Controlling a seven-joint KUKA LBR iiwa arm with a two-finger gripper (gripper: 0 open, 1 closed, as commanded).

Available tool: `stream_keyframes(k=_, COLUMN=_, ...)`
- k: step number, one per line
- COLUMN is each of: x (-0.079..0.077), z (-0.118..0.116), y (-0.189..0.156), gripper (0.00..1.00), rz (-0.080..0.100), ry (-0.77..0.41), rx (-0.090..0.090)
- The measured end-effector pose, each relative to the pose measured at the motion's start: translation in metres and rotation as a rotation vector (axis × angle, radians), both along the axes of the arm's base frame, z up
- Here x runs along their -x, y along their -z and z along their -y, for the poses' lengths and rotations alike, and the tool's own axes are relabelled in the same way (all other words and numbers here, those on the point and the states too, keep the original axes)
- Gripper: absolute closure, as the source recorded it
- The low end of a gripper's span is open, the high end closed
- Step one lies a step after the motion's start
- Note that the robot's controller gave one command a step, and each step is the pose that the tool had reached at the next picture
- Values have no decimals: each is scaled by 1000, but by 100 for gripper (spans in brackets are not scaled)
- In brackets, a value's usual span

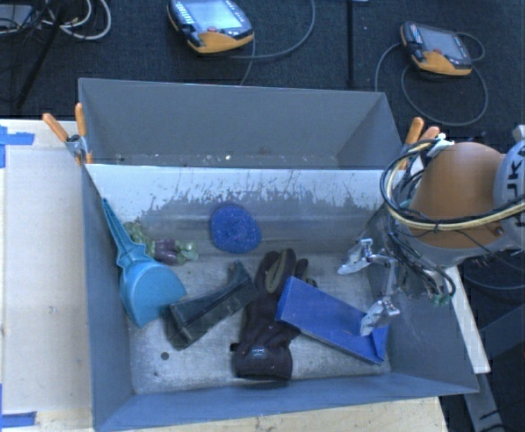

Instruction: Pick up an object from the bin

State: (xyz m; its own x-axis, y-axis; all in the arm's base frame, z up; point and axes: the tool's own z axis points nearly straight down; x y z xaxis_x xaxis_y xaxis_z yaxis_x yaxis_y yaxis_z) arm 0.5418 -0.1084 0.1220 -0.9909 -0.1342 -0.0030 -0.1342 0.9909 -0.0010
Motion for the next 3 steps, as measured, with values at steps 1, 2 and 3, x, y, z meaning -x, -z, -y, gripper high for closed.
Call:
stream_keyframes(k=1, x=50, z=-17, y=40, gripper=100, rz=57, ry=-139, rx=9)
stream_keyframes(k=2, x=50, z=-17, y=40, gripper=100, rz=57, ry=-140, rx=9)
stream_keyframes(k=3, x=48, z=-22, y=-60, gripper=100, rz=-3, ry=-190, rx=-1)
